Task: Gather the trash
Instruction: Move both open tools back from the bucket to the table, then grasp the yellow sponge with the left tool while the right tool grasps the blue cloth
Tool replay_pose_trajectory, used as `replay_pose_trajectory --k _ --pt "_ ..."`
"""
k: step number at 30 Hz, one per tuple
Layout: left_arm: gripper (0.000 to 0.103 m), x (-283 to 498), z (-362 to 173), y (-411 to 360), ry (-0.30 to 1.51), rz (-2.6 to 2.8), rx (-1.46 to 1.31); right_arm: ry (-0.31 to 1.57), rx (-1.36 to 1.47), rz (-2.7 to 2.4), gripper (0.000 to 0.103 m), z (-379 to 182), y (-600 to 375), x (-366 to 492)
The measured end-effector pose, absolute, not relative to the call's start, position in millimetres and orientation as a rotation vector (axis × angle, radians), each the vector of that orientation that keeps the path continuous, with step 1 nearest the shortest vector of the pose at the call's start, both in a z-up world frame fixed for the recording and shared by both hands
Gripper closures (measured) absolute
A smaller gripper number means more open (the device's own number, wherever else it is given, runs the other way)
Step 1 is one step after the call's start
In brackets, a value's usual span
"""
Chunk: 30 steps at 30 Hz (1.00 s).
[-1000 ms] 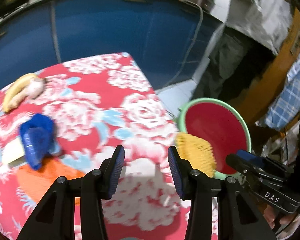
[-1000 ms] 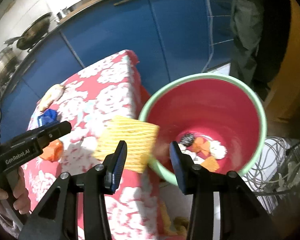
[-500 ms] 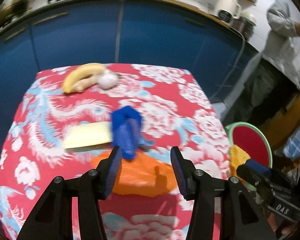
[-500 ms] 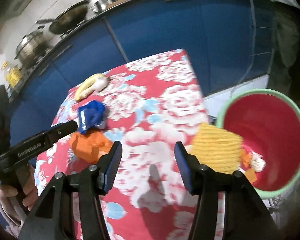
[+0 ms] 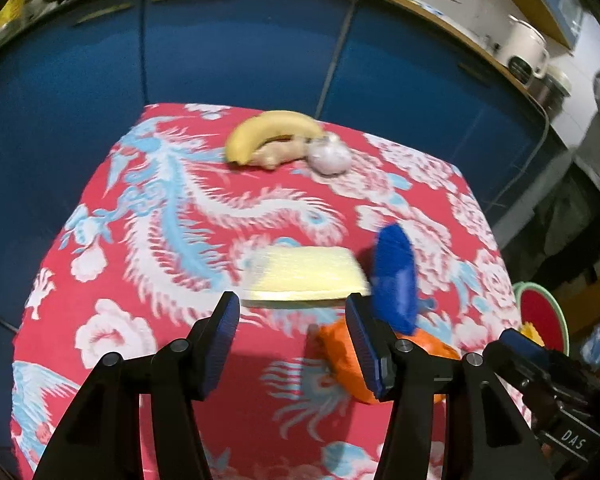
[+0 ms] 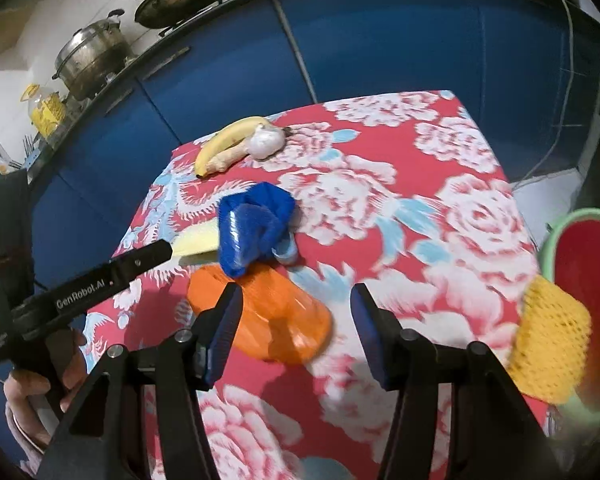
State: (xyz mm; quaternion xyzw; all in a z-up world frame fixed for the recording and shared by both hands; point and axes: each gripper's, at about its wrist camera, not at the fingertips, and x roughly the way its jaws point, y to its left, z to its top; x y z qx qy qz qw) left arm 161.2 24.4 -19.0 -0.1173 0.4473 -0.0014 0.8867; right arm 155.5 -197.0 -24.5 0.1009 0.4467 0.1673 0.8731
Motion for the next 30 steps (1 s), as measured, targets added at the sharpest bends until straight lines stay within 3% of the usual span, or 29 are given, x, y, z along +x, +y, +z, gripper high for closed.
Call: replay_pose_trajectory --k 15,21,30 --pt "0.047 164 -33 71 0.933 0.064 -0.316 0.875 0.055 0.344 0.041 -13 -111 216" --pt "0.046 165 -34 70 0.933 0.048 -0.327 0.958 0.014 0.318 0.042 -36 -105 243" --pt "0.046 176 -39 52 0.956 -0.016 -0.342 0.954 0.077 0.267 0.076 -44 -150 232"
